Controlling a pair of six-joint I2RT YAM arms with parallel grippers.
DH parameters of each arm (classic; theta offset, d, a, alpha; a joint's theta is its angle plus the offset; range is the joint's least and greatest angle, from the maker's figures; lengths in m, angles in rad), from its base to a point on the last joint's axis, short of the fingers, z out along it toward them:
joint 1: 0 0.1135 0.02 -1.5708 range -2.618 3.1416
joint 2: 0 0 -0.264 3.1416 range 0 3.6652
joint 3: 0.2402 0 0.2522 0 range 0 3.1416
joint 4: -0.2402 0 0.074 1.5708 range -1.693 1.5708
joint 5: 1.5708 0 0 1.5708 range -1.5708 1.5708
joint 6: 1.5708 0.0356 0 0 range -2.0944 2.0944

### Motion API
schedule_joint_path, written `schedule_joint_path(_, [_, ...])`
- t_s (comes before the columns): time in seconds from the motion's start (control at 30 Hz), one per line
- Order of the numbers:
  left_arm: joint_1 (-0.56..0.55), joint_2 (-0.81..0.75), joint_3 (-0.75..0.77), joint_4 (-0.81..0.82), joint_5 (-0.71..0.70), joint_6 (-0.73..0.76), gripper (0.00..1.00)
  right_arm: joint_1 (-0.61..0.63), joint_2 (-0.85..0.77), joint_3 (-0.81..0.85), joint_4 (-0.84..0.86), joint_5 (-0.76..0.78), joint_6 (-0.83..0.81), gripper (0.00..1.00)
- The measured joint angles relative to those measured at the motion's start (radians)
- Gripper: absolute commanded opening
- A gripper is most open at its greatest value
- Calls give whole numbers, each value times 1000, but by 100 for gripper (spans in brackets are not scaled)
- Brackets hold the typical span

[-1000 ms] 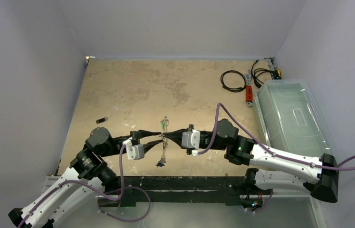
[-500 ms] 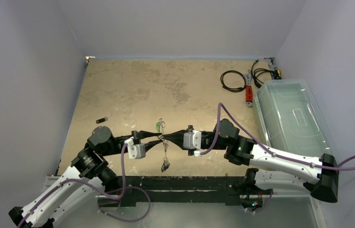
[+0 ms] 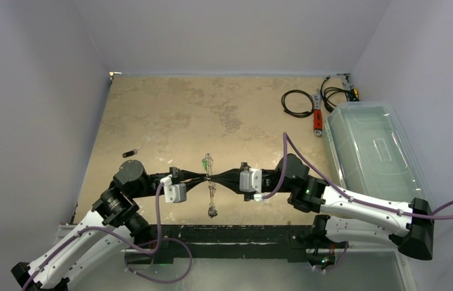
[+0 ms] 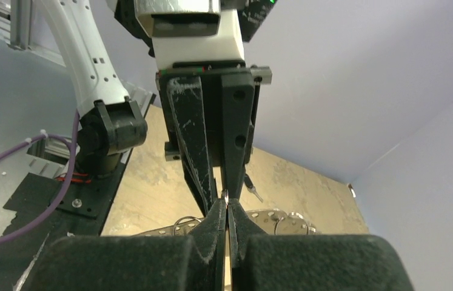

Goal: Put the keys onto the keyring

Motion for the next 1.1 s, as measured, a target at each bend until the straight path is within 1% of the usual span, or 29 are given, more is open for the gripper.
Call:
schedule_joint_path(0.1, [0,22,0,4,16,0,1,0,0,-1,7,-10,13,0])
schedule_joint_path(0.2, [0,43,0,10,43,3,7,0,3,-2,12,-16,26,0])
schedule_joint_path(0.23, [0,48,0,11,49,3,11,0,4,-3,13,-18,30,0])
schedule_joint_path(0.33, [0,49,0,8,55,11,29,0,4,-6,21,-29,36,0])
schedule_joint_path(0.37, [0,43,0,0,54,11,32,0,4,-6,30,-33,38,0])
schedule_joint_path(0.4, [0,39,0,-3,52,12,34,0,4,-6,37,-33,39,0])
schedule_joint_path(0.77, [0,-124,-3,-1,27,37,35,0,3,-6,55,-33,39,0])
schedule_joint_path(1.1, [0,-145,-10,8,53,37,35,0,3,-6,50,-32,36,0])
